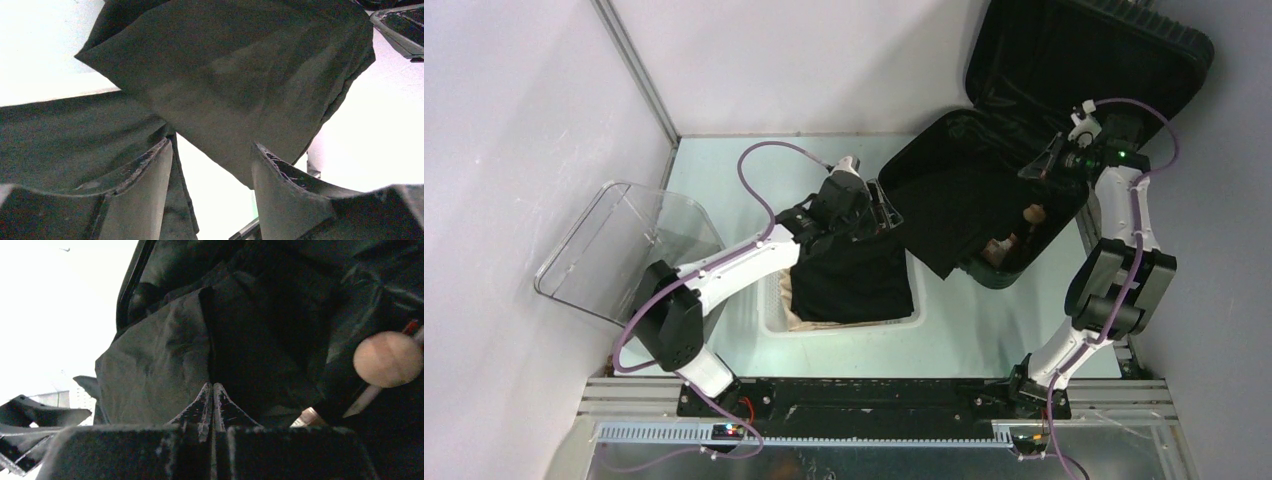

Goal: Open, take out, and arrange the luggage
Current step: Adjust the clothes in the opened luggage.

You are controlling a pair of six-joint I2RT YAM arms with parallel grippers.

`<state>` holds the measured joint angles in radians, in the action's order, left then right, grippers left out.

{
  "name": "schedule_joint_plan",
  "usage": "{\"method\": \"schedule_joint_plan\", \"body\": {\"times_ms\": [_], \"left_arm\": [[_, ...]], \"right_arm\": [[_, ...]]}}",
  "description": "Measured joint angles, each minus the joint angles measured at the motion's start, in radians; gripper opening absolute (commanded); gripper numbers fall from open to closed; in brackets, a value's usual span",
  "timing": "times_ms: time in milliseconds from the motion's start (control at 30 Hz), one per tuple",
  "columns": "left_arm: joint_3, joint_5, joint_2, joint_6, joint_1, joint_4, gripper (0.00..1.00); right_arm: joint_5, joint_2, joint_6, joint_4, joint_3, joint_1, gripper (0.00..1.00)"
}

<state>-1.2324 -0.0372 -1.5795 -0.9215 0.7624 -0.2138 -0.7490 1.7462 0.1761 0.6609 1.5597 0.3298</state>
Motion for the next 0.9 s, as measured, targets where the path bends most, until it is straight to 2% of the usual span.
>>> {"method": "schedule_joint_plan", "body": {"times_ms": [267,333,367,433,533,567,700,900], "left_arm": [[-0.015,-0.005,-0.008,0.016,0.0,-0.016,0.64],[-0.015,-0.005,-0.01,0.018,0.0,-0.018,0.64],[-0.015,-0.005,-0.011,0.021,0.0,-0.021,0.64],[-0.015,-0.005,-0.013,0.025,0.0,-0.024,0.65],[-0.015,-0.005,-0.013,0.036,0.0,-0.029,0.67],[-0.015,-0.004,-0.013,0.04,0.0,-0.029,0.67],[-0.015,0.0,-0.013,0.05,0.0,-0.028,0.69],[-0.015,0.018,-0.013,0.062,0.0,-0.023,0.72]], "right_arm": [[0.03,0.078,0.039,-0.073,0.008,0.022,0.02],[0.032,0.124,0.047,-0.072,0.02,0.021,0.17],[0.032,0.146,0.052,-0.069,0.024,0.021,0.32],[0.041,0.167,0.064,-0.058,0.026,0.021,0.5],[0.078,0.158,0.076,-0.029,0.026,0.021,0.62],[0.093,0.149,0.086,-0.023,0.026,0.021,0.71],[0.175,0.054,0.159,-0.006,0.002,0.021,0.78],[0.305,-0.2,0.343,-0.024,-0.188,0.021,0.8]]}}
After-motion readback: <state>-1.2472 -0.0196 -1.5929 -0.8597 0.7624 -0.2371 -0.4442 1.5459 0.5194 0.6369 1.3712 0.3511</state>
